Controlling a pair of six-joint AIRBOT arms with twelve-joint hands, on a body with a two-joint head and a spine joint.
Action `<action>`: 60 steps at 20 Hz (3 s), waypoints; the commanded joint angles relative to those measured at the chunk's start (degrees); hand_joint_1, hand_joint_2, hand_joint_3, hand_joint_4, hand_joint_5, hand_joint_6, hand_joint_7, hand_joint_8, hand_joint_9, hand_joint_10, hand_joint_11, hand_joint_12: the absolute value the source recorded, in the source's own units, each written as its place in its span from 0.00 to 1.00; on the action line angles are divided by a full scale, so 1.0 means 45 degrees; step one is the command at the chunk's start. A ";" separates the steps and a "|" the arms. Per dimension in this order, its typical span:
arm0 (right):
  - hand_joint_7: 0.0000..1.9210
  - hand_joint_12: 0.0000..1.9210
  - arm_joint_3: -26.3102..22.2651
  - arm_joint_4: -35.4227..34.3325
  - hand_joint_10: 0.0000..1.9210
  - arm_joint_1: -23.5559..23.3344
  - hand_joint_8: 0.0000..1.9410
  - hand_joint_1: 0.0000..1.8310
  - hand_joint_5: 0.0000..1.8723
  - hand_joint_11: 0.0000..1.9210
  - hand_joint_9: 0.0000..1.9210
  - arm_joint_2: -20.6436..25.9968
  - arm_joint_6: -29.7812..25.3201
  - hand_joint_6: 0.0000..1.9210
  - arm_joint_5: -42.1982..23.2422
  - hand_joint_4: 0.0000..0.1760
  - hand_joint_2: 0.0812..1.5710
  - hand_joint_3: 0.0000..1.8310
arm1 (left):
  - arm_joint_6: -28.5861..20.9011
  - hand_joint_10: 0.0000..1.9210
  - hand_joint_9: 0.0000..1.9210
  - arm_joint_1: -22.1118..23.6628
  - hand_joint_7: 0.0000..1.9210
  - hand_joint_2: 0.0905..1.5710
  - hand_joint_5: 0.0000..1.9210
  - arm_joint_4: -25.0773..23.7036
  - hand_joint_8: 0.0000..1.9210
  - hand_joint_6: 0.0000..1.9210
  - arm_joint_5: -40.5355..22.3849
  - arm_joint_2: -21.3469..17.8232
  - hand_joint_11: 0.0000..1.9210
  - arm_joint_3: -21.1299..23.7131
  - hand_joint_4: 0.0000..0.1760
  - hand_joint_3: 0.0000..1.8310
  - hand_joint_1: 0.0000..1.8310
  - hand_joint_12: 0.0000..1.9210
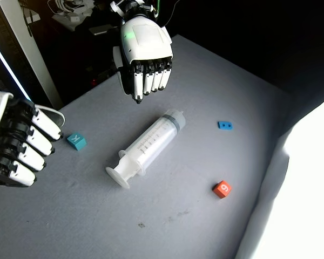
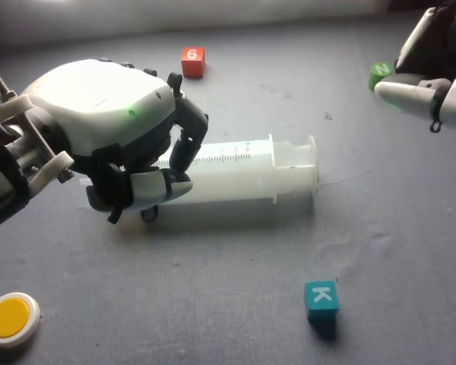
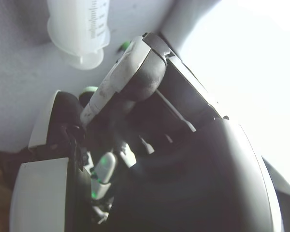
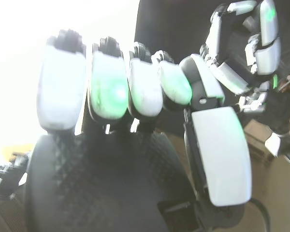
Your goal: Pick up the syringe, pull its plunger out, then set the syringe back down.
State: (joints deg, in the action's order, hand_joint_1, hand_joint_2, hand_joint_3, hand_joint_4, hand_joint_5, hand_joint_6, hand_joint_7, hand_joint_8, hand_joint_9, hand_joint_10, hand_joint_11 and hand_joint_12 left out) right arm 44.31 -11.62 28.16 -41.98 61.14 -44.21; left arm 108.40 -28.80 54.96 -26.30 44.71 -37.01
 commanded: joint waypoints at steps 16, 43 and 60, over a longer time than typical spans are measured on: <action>0.04 0.07 0.0001 0.0115 0.00 -0.0035 0.00 0.08 0.05 0.00 0.03 0.0107 0.0265 0.00 -0.0921 0.00 0.67 0.00 | 0.0747 0.00 0.00 0.0223 0.00 0.55 0.00 0.0383 0.00 0.00 -0.1114 -0.0054 0.03 -0.0155 0.00 0.00 0.59 0.03; 0.05 0.07 0.0132 -0.0166 0.00 -0.0060 0.00 0.08 0.05 0.00 0.03 0.0084 -0.2108 0.00 0.0200 0.00 0.68 0.00 | 0.3777 0.00 0.04 -0.0987 0.04 0.59 0.06 0.4469 0.00 0.00 -0.1399 0.4253 0.00 -0.3999 0.00 0.00 0.56 0.17; 0.06 0.12 0.0089 -0.0160 0.00 -0.0012 0.00 0.09 0.07 0.00 0.05 0.0086 -0.2056 0.00 0.0143 0.00 0.68 0.00 | 0.2724 0.03 0.47 -0.1862 0.46 0.68 0.38 0.4170 0.01 0.01 -0.1436 0.6007 0.22 -0.5846 0.00 0.00 0.63 0.51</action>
State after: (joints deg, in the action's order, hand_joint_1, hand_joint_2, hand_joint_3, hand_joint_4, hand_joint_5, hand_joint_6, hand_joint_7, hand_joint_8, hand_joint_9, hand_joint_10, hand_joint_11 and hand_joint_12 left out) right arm 44.80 -12.64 28.51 -41.80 51.99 -36.42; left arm 120.36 -36.80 74.59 -31.94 71.02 -63.22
